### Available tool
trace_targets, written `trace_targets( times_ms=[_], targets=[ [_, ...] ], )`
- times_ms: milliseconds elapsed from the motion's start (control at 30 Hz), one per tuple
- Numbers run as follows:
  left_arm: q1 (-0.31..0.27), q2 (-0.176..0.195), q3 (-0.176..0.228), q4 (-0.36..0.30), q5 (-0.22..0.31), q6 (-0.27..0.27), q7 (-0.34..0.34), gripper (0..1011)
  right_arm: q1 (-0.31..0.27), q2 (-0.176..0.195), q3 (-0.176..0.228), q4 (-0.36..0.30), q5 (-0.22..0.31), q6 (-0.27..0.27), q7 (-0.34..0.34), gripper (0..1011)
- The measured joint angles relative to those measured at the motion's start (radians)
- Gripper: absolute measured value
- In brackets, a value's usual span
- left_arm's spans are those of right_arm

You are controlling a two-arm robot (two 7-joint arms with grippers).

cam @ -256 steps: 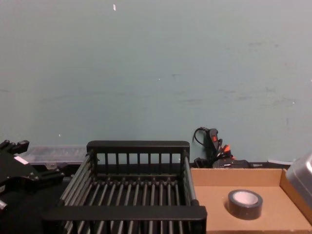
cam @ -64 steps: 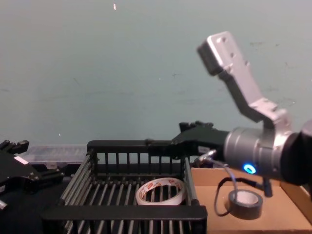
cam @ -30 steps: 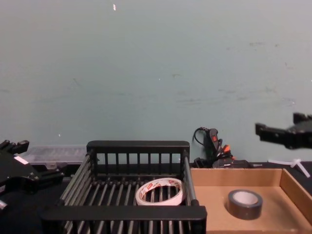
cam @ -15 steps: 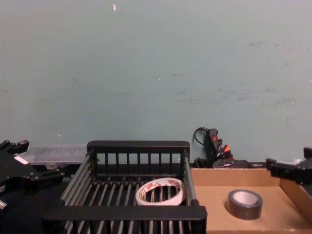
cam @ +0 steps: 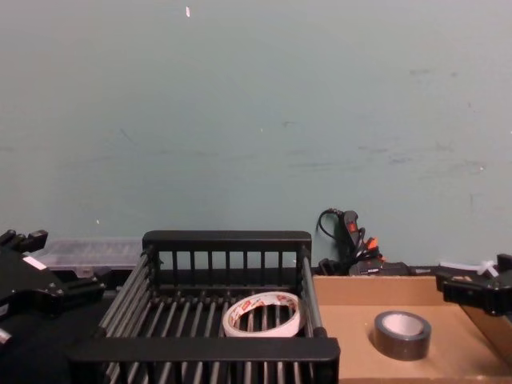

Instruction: Pick up the white tape and place it into the black box , Pick up the silver tape and place it into the brown box.

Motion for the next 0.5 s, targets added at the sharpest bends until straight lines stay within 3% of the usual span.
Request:
trace_targets(
  times_ms=[500],
  targets=[
    [0.0,0.0,0.0,0.0,0.0,0.0,0.0,1001,0.0,0.001,0.0,0.0,0.0,0.0,0.0,1002]
  ],
)
